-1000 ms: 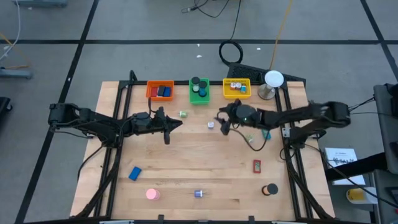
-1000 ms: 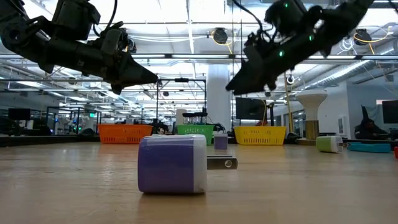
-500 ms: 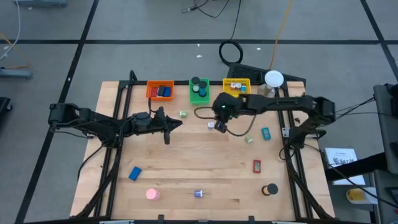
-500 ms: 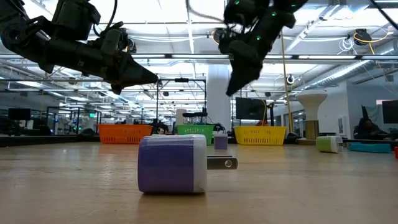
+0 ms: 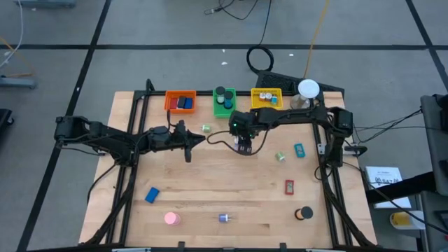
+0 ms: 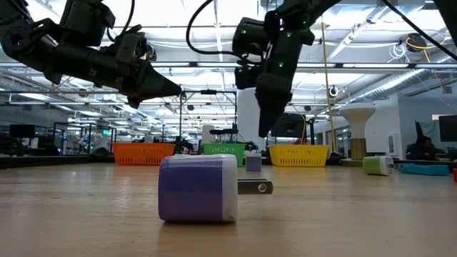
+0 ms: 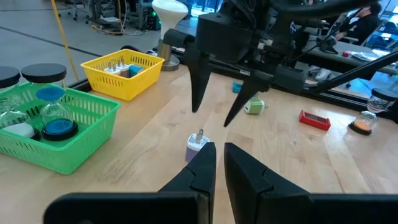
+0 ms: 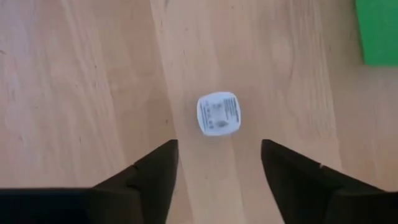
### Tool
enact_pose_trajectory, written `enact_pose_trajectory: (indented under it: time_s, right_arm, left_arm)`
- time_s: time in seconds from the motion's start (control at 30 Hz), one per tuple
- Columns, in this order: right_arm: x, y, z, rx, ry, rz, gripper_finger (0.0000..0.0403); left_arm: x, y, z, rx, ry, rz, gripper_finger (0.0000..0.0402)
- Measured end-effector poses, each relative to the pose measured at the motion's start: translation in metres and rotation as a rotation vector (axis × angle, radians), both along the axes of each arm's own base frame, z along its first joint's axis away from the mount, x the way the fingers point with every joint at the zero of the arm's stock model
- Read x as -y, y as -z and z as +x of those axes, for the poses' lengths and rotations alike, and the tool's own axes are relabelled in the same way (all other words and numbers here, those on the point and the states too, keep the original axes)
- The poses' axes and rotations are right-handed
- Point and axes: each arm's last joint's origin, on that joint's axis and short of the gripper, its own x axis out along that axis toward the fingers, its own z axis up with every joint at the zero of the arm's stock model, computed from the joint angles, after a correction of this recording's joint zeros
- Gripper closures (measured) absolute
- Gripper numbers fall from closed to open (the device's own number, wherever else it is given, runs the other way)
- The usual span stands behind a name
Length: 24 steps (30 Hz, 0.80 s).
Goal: Pick & Place Office items
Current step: Put the right purple charger adapter into the yellow bin
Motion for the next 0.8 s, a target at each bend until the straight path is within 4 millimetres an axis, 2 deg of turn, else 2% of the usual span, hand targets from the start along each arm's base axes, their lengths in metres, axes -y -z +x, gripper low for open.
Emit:
enact_pose_trajectory:
  time_s: [0.17, 0.33, 0.57, 0.8]
  right_arm:
    - [0.001, 0.003, 0.004, 0.023, 0.0, -0.003, 0.0141]
    - [0.002, 0.014, 0.012, 0.036, -0.026, 0.006, 0.0135]
    - [0.003, 0.04, 0.018, -0.024, -0.045, 0.012, 0.0155]
    - [0.004, 0.039, 0.021, 0.004, -0.047, 0.005, 0.0206]
  left_arm:
    - [0.0, 0.0, 0.0, 0.0, -0.001, 0.0, 0.0369]
    - [0.0, 0.0, 0.0, 0.0, -0.001, 0.0, 0.0369]
    - [0.0, 0.0, 0.0, 0.0, -0.001, 0.0, 0.0369]
    - [0.0, 0.0, 0.0, 0.0, -0.001, 0.0, 0.0369]
